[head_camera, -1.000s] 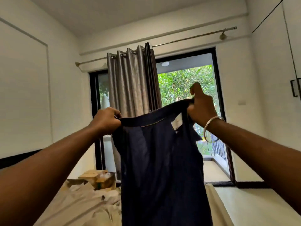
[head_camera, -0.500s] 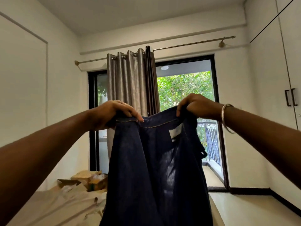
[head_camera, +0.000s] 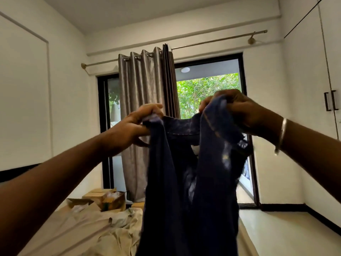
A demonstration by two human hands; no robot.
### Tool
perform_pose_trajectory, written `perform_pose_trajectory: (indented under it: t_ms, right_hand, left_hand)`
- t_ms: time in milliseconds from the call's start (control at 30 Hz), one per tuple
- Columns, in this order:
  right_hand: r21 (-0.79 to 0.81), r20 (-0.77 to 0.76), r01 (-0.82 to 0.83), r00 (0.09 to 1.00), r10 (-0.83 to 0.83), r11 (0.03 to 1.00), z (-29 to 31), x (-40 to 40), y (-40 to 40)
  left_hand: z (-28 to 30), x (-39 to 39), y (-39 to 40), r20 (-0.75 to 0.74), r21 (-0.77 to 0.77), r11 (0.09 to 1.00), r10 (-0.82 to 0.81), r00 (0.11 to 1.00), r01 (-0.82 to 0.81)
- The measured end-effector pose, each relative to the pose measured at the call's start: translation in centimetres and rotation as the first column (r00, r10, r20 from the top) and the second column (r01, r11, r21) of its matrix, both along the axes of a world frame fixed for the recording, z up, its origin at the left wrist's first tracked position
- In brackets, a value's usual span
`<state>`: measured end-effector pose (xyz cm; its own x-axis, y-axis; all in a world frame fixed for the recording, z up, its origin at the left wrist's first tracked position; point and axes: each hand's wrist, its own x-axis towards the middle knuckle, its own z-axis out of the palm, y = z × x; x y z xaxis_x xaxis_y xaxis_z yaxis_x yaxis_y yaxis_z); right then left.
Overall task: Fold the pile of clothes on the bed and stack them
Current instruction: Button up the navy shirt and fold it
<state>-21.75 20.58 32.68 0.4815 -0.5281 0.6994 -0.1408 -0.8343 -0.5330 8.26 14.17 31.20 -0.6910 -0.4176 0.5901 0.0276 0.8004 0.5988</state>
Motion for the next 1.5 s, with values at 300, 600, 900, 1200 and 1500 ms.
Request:
perform_pose_trajectory:
  t_ms: [300, 600, 900, 1200, 1500]
  right_hand:
    - [0.222, -0.201, 0.036, 0.980, 0.010, 0.974, -3.9, 1.2, -2.7]
    - [0.045, -0.223, 0.800, 0.592, -0.775, 0.598, -8.5, -0.6, -14.4]
    - [0.141, -0.808, 0.761, 0.458, -0.370, 0.634, -38.0, 2.6, -18.1]
    - [0.099, -0.858, 0.871, 0.319, -0.402, 0.481, -62.0, 7.4, -7.2]
    - [0.360, -0.753, 0.887, 0.459, -0.472, 0.289, -57.1, 7.6, -2.8]
  left_hand:
    - [-3.7, -3.3, -0.8, 0.336, 0.003, 0.990, -0.135, 0.932, 0.142]
    - [-8.5, -9.9, -14.9, 0.144, -0.262, 0.702, 0.707, 0.692, -0.662]
    - [-42.0, -8.0, -15.7, 0.582, -0.001, 0.673, 0.602, 0.547, -0.740]
    - [-61.5, -4.5, -0.3, 0.565, 0.216, 0.367, 0.709, 0.422, -0.905]
    - [-59.4, -4.2, -0.2, 0.424, 0.791, 0.077, 0.646, 0.635, -0.607]
